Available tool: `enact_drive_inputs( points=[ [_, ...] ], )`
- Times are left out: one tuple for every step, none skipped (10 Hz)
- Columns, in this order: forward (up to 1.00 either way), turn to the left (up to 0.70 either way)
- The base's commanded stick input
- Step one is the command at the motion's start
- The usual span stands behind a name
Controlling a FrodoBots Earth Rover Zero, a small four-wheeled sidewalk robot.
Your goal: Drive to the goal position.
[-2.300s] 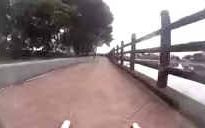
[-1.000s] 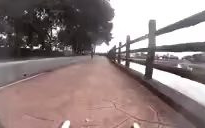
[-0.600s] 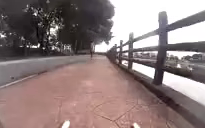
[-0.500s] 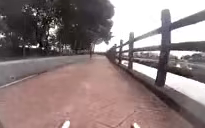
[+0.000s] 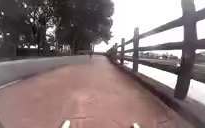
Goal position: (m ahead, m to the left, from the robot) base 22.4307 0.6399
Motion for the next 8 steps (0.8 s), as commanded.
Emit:
enact_drive_inputs(
  points=[
    [1.0, 0.0],
    [1.0, 0.0],
    [1.0, 0.0],
    [1.0, 0.0],
    [1.0, 0.0],
    [1.0, 0.0],
    [1.0, 0.0],
    [1.0, 0.0]
  ],
)
